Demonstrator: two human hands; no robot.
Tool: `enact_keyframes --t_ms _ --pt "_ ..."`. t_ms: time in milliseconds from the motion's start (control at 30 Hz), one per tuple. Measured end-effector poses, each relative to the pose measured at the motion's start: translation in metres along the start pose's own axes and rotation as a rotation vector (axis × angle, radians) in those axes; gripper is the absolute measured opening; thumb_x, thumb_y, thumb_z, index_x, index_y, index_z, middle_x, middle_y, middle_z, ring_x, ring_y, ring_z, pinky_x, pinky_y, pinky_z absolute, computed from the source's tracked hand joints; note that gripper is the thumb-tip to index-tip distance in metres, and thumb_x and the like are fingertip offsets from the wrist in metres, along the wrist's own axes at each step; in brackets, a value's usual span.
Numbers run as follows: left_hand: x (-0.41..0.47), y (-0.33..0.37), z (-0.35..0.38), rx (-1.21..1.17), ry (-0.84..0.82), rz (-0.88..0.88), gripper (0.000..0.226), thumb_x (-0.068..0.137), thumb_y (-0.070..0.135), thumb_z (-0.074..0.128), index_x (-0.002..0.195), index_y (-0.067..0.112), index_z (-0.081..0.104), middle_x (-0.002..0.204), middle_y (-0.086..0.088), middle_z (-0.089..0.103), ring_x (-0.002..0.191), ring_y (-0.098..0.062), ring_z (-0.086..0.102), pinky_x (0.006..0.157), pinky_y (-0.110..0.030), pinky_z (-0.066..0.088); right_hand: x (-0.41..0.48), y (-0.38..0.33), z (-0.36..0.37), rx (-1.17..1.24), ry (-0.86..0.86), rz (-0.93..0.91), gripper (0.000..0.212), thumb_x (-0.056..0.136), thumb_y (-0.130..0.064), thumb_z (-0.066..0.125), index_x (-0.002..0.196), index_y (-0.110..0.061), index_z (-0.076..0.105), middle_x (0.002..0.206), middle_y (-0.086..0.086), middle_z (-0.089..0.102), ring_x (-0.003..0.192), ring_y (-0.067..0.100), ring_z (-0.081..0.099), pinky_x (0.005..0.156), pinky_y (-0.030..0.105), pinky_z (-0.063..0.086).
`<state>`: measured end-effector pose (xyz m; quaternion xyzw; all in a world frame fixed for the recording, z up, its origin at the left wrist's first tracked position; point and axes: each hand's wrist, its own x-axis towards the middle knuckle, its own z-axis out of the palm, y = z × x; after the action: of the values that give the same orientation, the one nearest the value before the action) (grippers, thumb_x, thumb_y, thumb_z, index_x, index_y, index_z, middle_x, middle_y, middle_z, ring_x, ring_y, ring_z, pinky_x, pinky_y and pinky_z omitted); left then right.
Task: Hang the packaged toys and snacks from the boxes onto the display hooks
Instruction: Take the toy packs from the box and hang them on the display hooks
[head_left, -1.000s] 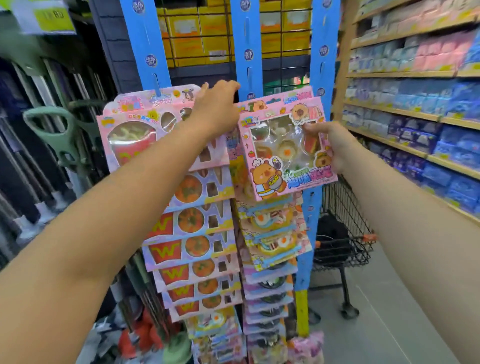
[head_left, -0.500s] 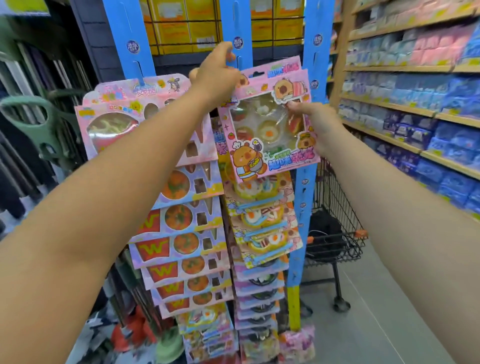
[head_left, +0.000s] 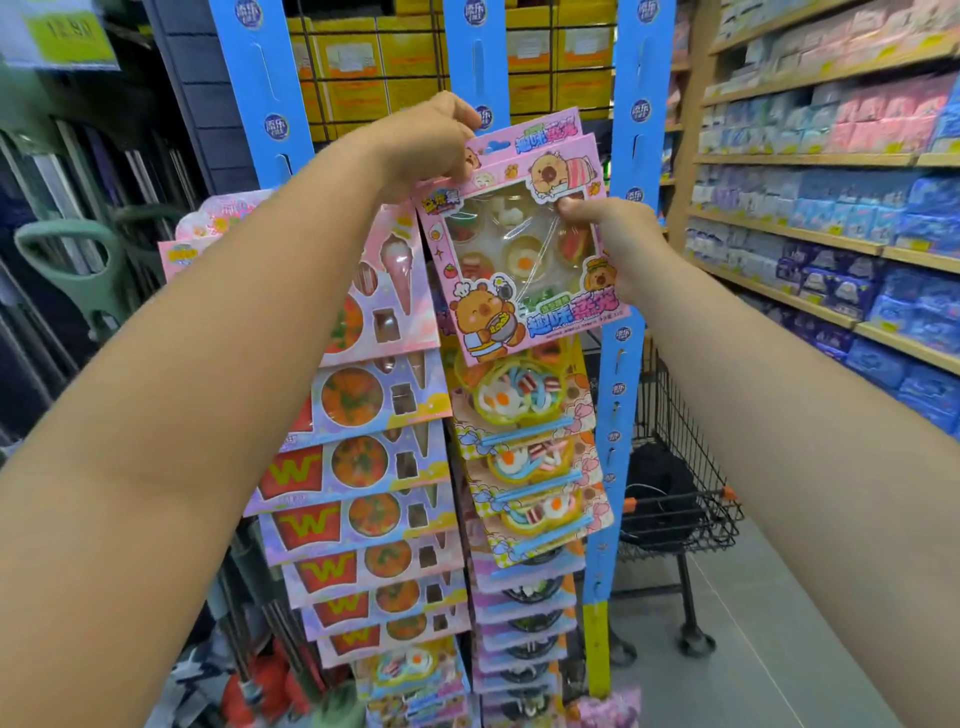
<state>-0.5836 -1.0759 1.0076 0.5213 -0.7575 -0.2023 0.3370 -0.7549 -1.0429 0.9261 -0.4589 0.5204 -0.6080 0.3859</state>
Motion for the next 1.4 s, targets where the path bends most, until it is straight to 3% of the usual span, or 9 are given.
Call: enact_keyframes --t_ms 167,333,500,667,833,967,1100,1267,1400 --pt "0.0 -0.002 0.014 0.048 0.124 0.079 0.045 0.086 -0.006 0.044 0.125 0.016 0.045 0.121 -0.008 0.051 0.093 -0.014 0.055 0.078 -0.024 0.053 0.002 0.003 0.002 -0.01 0.007 0.033 0.038 0.084 -0.031 0.067 0.114 -0.009 0.059 0.093 0.004 0.06 0.068 0.011 0.047 0.062 0.025 0.038" --pt "-0.005 -0.009 0.032 0.473 0.554 0.201 0.04 0.081 0.01 0.054 0.119 0.024 0.052 0.129 0.002 0.052 0.124 -0.022 0.043 0.097 -0.041 0.032 -0.005 0.007 0.008 -0.033 0.045 0.043 0.048 0.086 -0.027 0.063 0.121 0.004 0.053 0.122 0.02 0.059 0.112 0.025 0.056 0.1 0.041 0.043" --pt "-0.012 -0.022 0.03 0.531 0.436 0.158 0.037 0.086 0.022 0.057 0.122 0.025 0.051 0.116 0.004 0.062 0.123 -0.022 0.042 0.099 -0.044 0.029 -0.01 0.015 0.004 -0.066 0.058 0.083 0.051 0.088 -0.025 0.06 0.131 -0.001 0.044 0.139 0.013 0.047 0.128 0.026 0.043 0.109 0.044 0.033" --pt "-0.027 -0.032 0.036 0.677 0.429 0.222 0.043 0.086 0.022 0.057 0.128 0.023 0.05 0.125 -0.003 0.058 0.123 -0.026 0.044 0.104 -0.045 0.029 -0.014 0.024 0.005 -0.14 0.13 0.033 0.073 0.08 -0.044 0.068 0.133 -0.004 0.038 0.134 0.011 0.047 0.116 0.026 0.047 0.092 0.035 0.038" --pt "-0.058 -0.041 0.046 0.662 0.541 0.262 0.039 0.084 0.019 0.055 0.123 0.022 0.054 0.124 -0.003 0.053 0.122 -0.026 0.04 0.099 -0.037 0.03 -0.037 0.031 0.012 -0.46 0.47 -0.489 0.029 0.078 -0.035 0.062 0.096 -0.016 0.049 0.094 -0.005 0.043 0.095 0.019 0.048 0.083 0.032 0.037" --pt "-0.109 -0.074 0.053 0.579 0.813 0.35 0.026 0.078 0.01 0.046 0.091 0.019 0.066 0.096 -0.004 0.063 0.101 -0.027 0.053 0.082 -0.035 0.035 -0.078 0.048 0.047 -0.503 0.118 -0.675 0.013 0.082 -0.02 0.055 0.074 -0.018 0.045 0.069 -0.008 0.042 0.071 0.016 0.043 0.054 0.028 0.031" --pt "-0.195 -0.143 0.057 0.688 1.019 0.305 0.019 0.065 0.004 0.048 0.068 0.016 0.063 0.074 -0.003 0.061 0.08 -0.017 0.044 0.067 -0.029 0.026 -0.126 0.096 0.116 -0.681 -0.372 -0.536 0.009 0.08 -0.022 0.055 0.074 -0.016 0.054 0.082 0.001 0.058 0.08 0.022 0.052 0.064 0.032 0.041" --pt "-0.339 -0.236 0.06 0.672 0.904 -0.197 0.028 0.071 0.005 0.041 0.076 0.017 0.065 0.08 -0.005 0.064 0.079 -0.028 0.056 0.07 -0.037 0.037 -0.218 0.175 0.208 -0.871 -0.992 -0.411 0.021 0.082 -0.012 0.05 0.092 -0.005 0.067 0.088 0.011 0.061 0.088 0.027 0.059 0.084 0.039 0.05" --pt "-0.449 -0.316 0.069 0.484 0.642 -0.854 0.035 0.077 0.001 0.042 0.097 0.016 0.067 0.102 -0.011 0.067 0.101 -0.034 0.059 0.089 -0.045 0.045 -0.29 0.255 0.267 -0.943 -1.274 -0.295 0.019 0.083 -0.011 0.05 0.073 0.001 0.061 0.074 0.017 0.057 0.076 0.028 0.056 0.061 0.032 0.046"
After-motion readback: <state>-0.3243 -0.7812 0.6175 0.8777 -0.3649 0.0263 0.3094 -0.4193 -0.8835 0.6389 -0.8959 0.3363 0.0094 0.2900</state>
